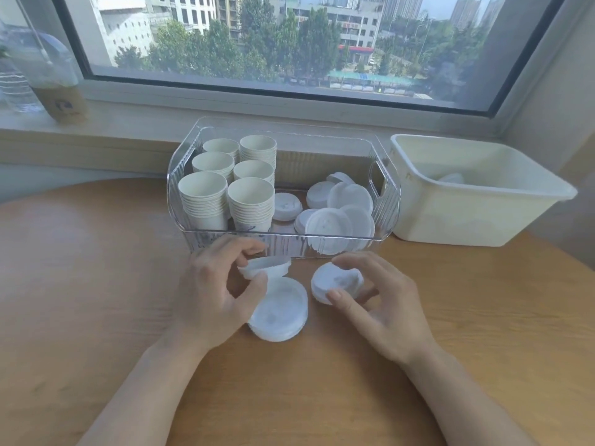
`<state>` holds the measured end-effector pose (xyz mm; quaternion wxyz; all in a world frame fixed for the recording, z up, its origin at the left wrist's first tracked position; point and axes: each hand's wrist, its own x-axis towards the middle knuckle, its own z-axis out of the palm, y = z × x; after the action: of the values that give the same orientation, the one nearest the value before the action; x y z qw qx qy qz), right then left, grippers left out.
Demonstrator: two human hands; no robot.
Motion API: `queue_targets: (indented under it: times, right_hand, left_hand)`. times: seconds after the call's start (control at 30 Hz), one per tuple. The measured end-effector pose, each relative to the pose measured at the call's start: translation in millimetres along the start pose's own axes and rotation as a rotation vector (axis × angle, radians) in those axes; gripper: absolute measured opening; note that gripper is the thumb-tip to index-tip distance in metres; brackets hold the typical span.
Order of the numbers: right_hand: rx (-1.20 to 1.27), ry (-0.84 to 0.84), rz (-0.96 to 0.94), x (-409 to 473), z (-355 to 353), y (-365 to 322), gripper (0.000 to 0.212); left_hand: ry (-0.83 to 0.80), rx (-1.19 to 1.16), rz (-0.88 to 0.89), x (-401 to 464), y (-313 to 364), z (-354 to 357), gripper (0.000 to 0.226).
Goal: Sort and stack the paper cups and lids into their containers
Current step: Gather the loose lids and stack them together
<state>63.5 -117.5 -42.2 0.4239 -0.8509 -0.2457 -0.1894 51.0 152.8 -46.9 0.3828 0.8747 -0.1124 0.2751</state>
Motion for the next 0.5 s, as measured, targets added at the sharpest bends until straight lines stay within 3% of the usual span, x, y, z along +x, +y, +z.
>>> queue_targets:
  times: [0.2,0.5]
  right_hand:
    - [-0.145,0.138,-0.015,33.9,-7.6,-8.0,0.034]
    - [-0.491,-0.343,0.259,141.5,3.6,1.9,0.083]
  left_hand:
    - [0.071,0.096,0.020,4.6,-3.7,7.5,0.044]
    - [0.078,0.042,-0.008,6.4,-13.4,14.2,0.049]
